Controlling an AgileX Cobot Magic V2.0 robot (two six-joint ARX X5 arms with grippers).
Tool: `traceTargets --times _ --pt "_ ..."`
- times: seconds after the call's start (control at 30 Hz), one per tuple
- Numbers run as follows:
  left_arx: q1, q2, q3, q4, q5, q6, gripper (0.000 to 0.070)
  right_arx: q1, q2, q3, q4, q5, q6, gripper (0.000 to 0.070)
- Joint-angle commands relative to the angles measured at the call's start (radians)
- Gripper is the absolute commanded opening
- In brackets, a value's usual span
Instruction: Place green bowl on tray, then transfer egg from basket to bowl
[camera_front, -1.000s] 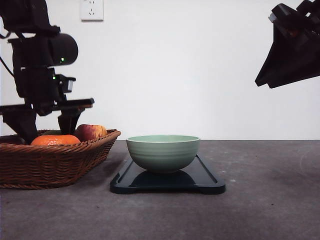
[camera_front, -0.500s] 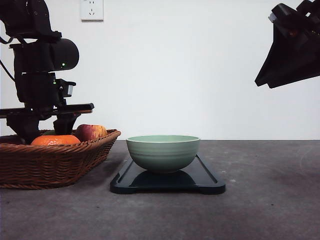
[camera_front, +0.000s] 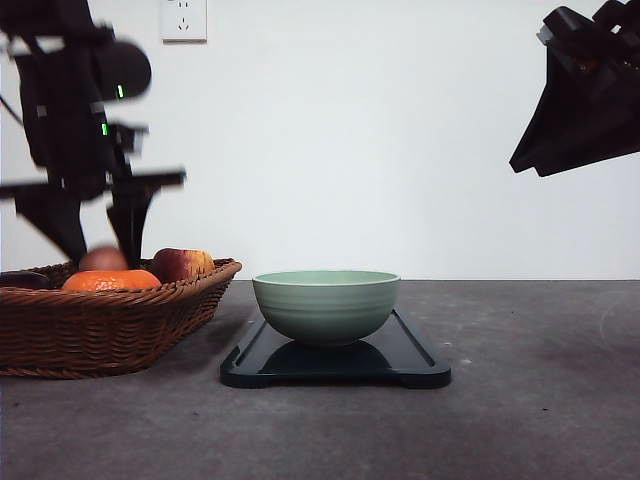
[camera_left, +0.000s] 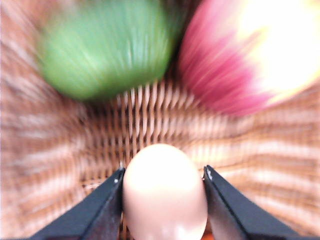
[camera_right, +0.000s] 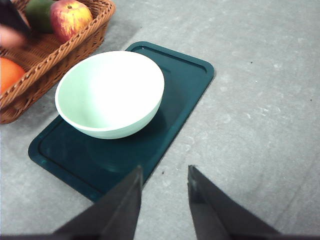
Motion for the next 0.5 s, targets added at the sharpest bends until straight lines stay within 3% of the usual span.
traceTargets --times 0.0,0.2,0.47 --pt "-0.012 -0.032 0.023 0.020 0.009 0.021 0.0147 0.005 0.003 0.010 0.010 0.000 0.007 0.0178" --pt "-0.074 -0.120 0.023 0.108 0.148 0.055 0.0147 0.005 0.003 0.010 0.010 0.000 0.007 0.0178" --pt "-0.232 -0.089 0.023 0.248 0.144 0.158 0.0148 0.005 0.003 0.010 0.010 -0.001 0.007 0.0178"
